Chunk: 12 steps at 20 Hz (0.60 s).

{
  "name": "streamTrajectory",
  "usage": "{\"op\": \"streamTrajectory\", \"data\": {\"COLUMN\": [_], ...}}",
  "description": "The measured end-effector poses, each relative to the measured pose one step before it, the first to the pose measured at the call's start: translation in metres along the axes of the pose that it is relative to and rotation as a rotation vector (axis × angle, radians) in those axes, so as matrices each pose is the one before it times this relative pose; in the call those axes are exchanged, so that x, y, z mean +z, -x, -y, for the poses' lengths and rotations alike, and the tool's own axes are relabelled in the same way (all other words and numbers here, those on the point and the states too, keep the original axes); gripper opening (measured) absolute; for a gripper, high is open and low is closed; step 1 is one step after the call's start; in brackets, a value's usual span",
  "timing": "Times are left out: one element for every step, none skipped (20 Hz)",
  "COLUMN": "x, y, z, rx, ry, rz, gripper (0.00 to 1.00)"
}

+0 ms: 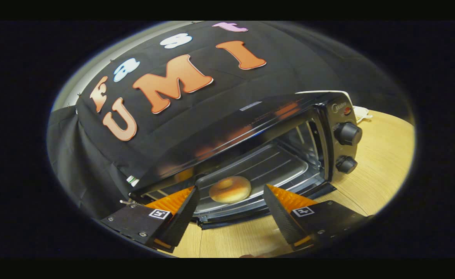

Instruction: Open the toaster oven, put the food inside, and close the toaster oven door.

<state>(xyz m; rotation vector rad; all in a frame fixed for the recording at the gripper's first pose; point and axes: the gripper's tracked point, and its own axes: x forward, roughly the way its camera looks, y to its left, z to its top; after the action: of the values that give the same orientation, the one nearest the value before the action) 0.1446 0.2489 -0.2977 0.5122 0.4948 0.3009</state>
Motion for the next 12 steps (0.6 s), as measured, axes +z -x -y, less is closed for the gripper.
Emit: {"op": "streamTrajectory", "data": {"x": [-0.00041, 0.0007, 0.00073, -0.00022, 0.00016, 0.00164, -0.00007, -0.00017, -0.00112, -0.00304, -0.00303, -0.00476], "y": [0.00926, 0.01138, 0.01094, 0.01218, 0.01172, 0.01101, 0.01248, 0.01082, 0.01018, 0.00904, 0.00868, 0.00759], "z": [-0.00052, 0.00007, -0.00057, -0.00131, -0.00189, 0.00078, 0.00317, 0.00271, 0.00317, 0.00351, 0.0034, 0.00227], "rx": [0.00253, 0.0001, 0.00191, 0.00354, 0.00268, -0.00747, -0.01163, -0.01246, -0.00809, -0.0088, -0.01107, -0.00637], "ry": [0.00773, 0.01325, 0.02548, 0.03306, 0.03571, 0.03341, 0.036, 0.02935, 0.0308, 0.02971, 0.02611, 0.02282], "rz": [0.00496, 0.01306, 0.01415, 0.0116, 0.01443, 0.01724, 0.01509, 0.01207, 0.01055, 0.0084, 0.00227, -0.00335], "gripper": [0.98, 0.98, 0.98, 0.98, 0.98, 0.98, 0.98, 0.98, 0.98, 0.98, 0.98, 0.98]}}
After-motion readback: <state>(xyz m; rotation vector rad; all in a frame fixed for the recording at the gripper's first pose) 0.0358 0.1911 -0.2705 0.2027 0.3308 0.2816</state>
